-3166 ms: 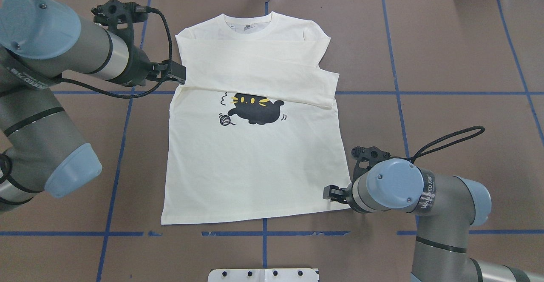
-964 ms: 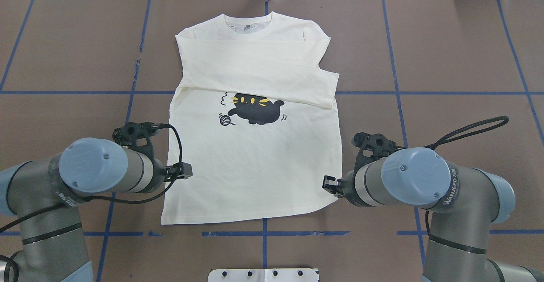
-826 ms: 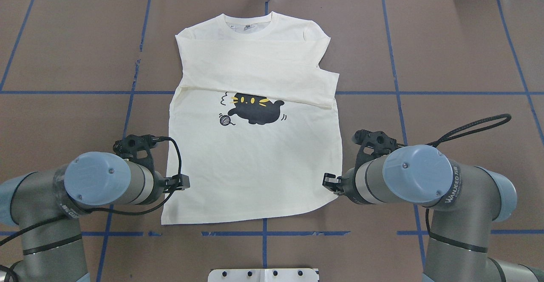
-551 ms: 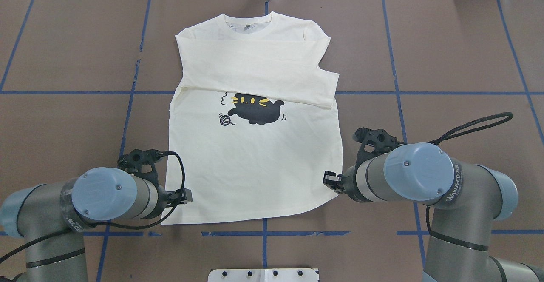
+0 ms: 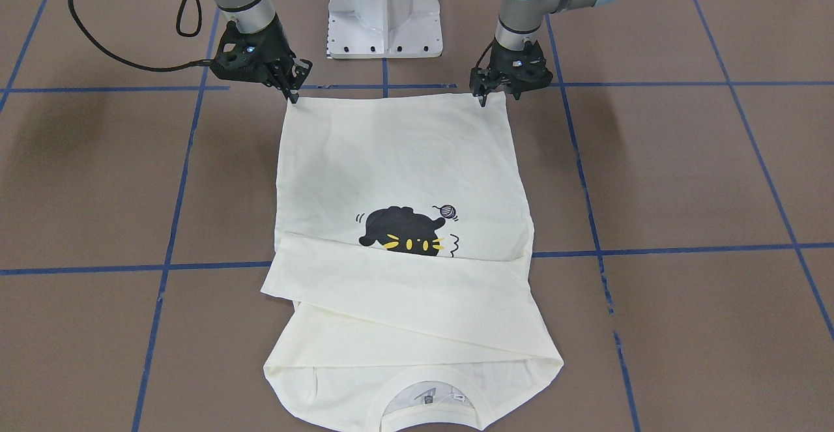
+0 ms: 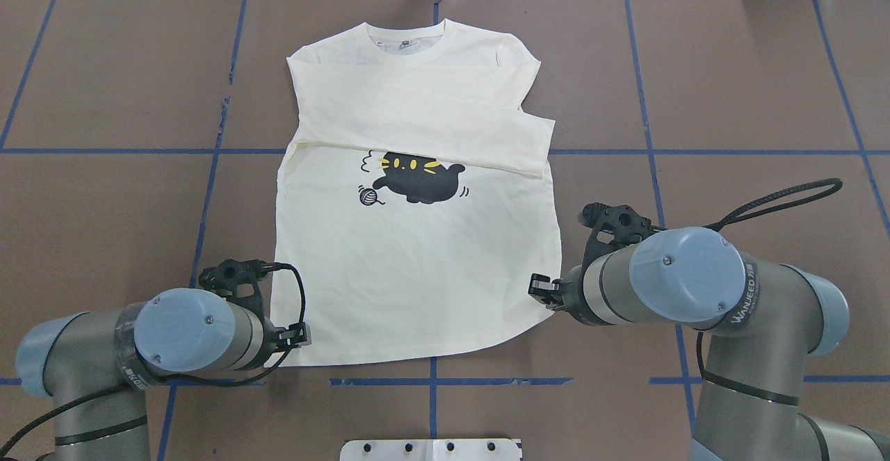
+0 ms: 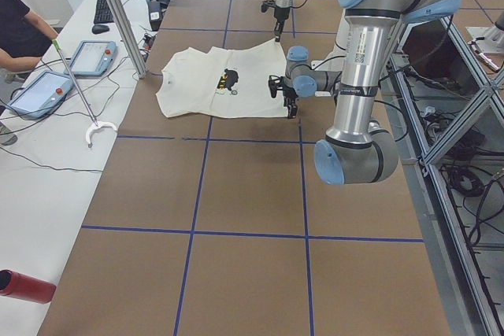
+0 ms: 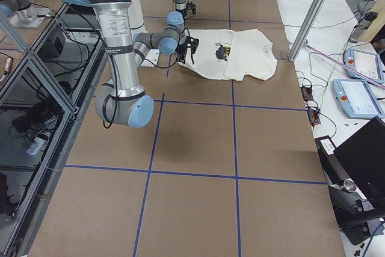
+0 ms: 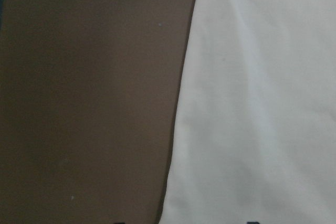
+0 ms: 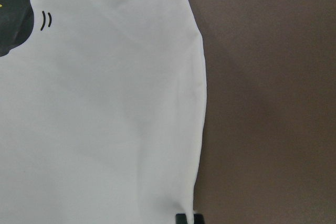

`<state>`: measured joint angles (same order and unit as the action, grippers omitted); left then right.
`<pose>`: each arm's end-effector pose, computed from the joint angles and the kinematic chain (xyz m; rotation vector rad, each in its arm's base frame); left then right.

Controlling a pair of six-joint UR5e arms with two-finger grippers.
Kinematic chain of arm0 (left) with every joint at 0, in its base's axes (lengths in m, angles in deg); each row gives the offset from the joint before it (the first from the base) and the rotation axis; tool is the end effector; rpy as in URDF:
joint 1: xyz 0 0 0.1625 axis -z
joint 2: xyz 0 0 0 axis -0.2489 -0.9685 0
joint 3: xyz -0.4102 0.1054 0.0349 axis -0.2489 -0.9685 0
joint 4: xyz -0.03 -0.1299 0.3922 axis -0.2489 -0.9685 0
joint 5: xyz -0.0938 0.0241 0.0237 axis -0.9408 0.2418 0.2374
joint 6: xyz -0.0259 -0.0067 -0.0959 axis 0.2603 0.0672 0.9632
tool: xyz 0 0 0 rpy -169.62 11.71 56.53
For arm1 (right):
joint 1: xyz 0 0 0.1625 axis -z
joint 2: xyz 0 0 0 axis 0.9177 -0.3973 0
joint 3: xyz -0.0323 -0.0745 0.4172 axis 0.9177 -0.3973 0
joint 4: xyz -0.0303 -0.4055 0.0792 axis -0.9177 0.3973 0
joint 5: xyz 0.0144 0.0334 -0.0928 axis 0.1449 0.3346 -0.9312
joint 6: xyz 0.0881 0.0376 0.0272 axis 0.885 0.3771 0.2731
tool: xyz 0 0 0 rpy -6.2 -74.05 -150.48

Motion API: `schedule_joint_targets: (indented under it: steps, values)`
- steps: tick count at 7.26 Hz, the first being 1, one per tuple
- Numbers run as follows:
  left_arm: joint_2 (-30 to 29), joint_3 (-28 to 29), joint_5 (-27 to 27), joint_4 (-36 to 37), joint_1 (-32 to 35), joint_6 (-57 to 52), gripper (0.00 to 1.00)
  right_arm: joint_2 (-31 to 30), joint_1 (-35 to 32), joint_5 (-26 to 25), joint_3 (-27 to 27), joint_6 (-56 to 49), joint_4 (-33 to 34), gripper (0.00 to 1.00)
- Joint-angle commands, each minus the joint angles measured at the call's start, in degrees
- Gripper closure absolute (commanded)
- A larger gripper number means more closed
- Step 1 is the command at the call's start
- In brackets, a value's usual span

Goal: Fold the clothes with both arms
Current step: 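Grasp the near hem corners with both grippers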

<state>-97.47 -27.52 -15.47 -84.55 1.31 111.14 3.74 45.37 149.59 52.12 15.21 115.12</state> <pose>0.4963 -0.2638 0.3537 -0.0294 0.7664 -0.2100 -0.4506 -0.2974 0.2813 -0.0295 -0.9274 0.2952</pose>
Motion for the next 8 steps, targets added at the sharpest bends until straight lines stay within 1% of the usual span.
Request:
schedule_joint_targets:
  steps: [1,3,8]
  values:
    - [-0.1,-0.6,0.1,0.0,-0.1,0.0,0.29,0.1,-0.2,0.1,0.0,-0.1,0.0,1.00]
    - [-0.1,-0.5,0.1,0.0,-0.9,0.0,0.37,0.1,-0.4,0.2,0.0,-0.1,0.0,1.00]
    - [0.1,0.0,1.0,0.1,-1.2,-0.2,0.38,0.1,-0.8,0.5,0.0,-0.1,0.0,1.00]
